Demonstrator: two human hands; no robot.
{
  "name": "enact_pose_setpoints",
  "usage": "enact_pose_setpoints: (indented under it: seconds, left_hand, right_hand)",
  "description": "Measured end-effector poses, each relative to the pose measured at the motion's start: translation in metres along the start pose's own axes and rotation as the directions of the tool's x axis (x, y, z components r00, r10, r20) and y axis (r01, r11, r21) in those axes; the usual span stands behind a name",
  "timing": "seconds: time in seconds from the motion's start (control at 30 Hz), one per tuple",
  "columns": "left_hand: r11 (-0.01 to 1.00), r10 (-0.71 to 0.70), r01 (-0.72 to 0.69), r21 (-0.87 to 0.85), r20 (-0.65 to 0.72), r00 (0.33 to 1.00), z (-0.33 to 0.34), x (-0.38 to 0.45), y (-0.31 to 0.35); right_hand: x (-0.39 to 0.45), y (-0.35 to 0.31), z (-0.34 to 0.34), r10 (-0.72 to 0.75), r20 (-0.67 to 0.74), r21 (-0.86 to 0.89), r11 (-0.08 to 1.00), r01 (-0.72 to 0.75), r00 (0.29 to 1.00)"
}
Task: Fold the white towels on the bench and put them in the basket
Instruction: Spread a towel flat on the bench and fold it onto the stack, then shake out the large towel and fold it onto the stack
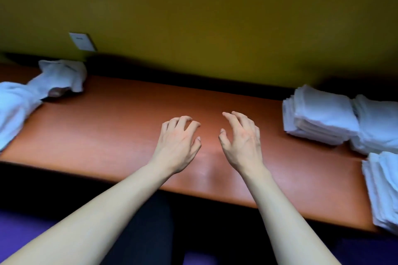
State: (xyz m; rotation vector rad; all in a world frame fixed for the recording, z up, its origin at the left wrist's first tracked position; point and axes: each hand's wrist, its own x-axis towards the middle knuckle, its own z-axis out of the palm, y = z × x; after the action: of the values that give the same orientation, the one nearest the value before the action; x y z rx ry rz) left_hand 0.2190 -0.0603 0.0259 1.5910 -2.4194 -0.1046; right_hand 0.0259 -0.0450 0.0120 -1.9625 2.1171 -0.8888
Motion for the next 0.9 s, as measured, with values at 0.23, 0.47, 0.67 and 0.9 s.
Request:
enact_pose_setpoints:
  seconds: [0.23, 0.47, 0.67, 0.9]
  left_hand:
    - [0.98, -0.194, 0.194, 0.038, -0.016, 0.981, -0.016, -0.042, -0.12]
    - [0.921, -0.382, 0.383, 0.062, -0.034, 0.924, -0.012, -0.078, -0.231]
    - [0.836, -0.527, 0.517, 0.185, 0.005, 0.85, -0.006, -0.104, -0.33]
    - [0.63, -0.721, 0.715, 0.302, -0.113, 0.684, -0.011, -0.105, -0.435]
  right_hand:
    - [0.012, -0.104, 0.085, -0.107, 0.16, 0.06, 0.993, 0.099, 0.981]
    - [0.023, -0.193, 0.17, -0.238, 0.397, 0.057, 0.97, 0.235, 0.886]
    - [0.031, -0.23, 0.228, -0.245, 0.551, -0.012, 0.954, 0.301, 0.798]
    - [0.02, -0.225, 0.266, -0.203, 0.651, -0.096, 0.934, 0.345, 0.732]
